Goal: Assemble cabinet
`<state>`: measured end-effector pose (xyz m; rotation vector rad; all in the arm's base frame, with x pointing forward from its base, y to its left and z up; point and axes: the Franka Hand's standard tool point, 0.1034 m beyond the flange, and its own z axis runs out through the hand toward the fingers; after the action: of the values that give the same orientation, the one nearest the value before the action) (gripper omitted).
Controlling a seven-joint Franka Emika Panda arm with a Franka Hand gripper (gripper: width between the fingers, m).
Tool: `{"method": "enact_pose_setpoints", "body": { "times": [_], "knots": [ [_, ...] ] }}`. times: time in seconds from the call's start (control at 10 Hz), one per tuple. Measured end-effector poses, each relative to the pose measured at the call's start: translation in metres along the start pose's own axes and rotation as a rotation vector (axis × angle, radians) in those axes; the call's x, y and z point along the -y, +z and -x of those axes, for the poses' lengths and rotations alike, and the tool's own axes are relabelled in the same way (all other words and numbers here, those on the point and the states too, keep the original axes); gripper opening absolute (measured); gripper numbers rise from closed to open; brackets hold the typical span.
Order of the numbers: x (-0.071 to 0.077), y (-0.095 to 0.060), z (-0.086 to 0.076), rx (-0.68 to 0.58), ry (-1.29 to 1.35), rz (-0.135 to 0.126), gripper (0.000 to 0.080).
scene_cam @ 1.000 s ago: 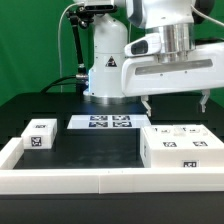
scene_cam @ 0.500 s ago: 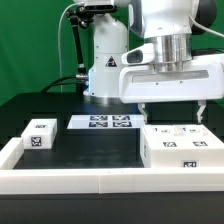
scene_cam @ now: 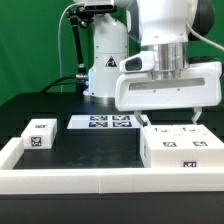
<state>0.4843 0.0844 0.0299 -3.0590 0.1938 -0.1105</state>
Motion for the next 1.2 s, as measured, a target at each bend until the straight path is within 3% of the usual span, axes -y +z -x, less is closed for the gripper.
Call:
{"method": "enact_pose_setpoints", "body": {
  "times": [0.2,0.6,1.2],
  "knots": [
    [-0.005,0.007,0.001,-0.004,-0.028,0.014,0.0796],
    [-0.005,0.008,0.002,-0.002,-0.025,0.013,0.0796],
    [0.006,0.025,-0.006,-0.001,-0.083,0.010,0.0796]
  ]
}}
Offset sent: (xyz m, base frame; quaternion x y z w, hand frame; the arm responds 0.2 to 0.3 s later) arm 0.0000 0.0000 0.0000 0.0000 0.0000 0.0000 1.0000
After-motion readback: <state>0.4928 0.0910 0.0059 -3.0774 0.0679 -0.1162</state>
